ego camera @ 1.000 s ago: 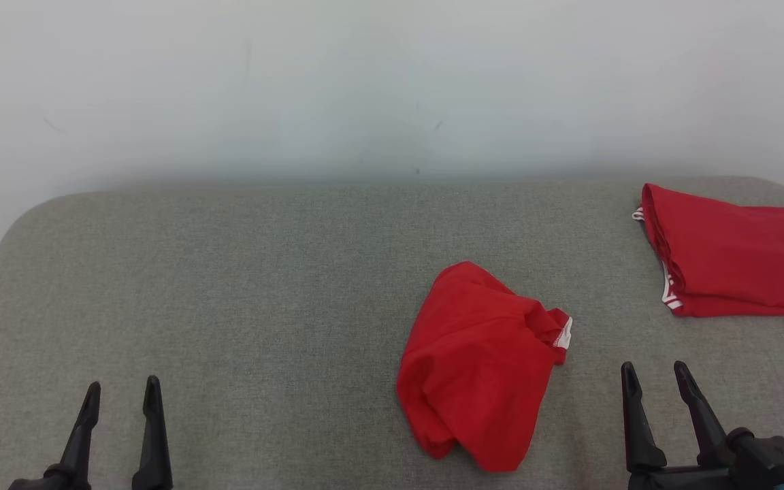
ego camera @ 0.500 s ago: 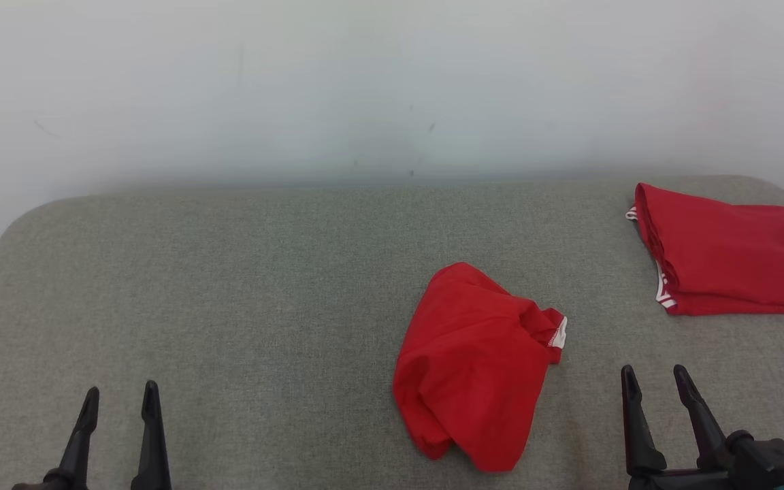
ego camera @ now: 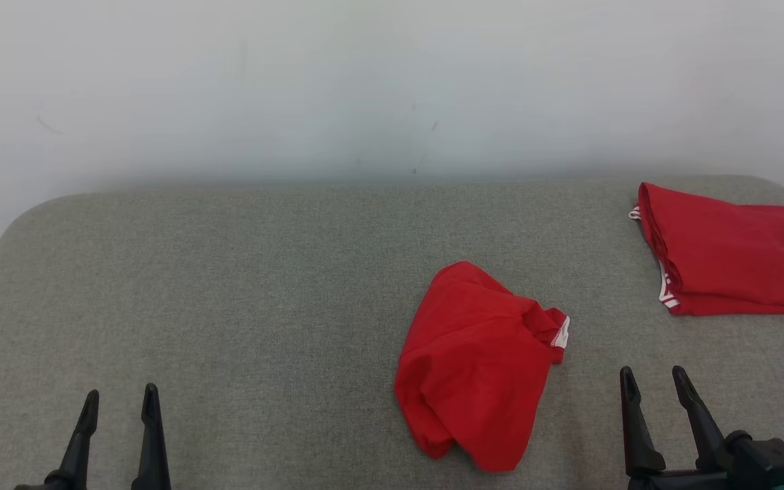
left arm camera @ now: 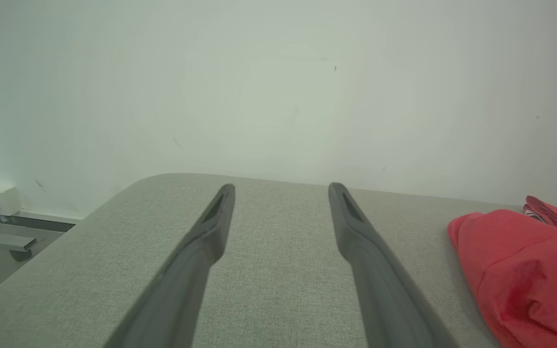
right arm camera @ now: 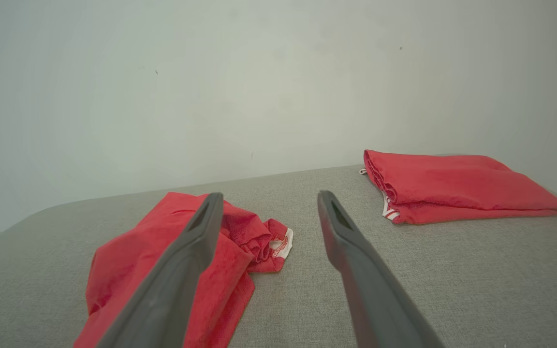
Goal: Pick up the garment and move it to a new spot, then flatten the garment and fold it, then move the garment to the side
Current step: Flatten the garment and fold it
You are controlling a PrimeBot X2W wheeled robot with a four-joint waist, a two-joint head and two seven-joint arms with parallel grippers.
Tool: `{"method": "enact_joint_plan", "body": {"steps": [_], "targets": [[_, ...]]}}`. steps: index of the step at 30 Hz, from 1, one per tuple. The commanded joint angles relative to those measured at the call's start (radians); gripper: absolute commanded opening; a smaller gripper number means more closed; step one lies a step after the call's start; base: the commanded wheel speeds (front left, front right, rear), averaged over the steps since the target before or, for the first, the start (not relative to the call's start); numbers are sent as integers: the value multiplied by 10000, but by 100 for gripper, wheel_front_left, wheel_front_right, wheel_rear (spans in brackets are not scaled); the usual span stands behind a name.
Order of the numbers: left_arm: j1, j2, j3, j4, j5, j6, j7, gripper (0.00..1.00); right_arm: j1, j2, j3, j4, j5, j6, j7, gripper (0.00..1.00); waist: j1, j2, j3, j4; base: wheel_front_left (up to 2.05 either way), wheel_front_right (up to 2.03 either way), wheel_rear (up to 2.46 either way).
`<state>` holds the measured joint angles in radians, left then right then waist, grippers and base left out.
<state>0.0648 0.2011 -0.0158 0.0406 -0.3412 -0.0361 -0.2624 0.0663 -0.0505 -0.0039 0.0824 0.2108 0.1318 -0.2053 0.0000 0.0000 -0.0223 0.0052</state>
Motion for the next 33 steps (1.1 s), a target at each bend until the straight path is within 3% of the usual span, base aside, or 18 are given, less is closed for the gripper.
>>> {"method": "enact_joint_plan", "body": {"steps": [1,22,33], "targets": [[45,-40,50,38,107,-61,-32,100,90,3,12,14,57,-18,18,100,0,0,1,-1,0,0,0],[115,-268,213,132,290,-207,-32,100,87,3,-7,65,42,-18,44,100,0,0,-25,10,0,0,0],[-125,-332,113,211,396,-313,-32,100,-1045,-143,145,524,-303,-18,475,100,0,0,156,317,0,0,0]]}}
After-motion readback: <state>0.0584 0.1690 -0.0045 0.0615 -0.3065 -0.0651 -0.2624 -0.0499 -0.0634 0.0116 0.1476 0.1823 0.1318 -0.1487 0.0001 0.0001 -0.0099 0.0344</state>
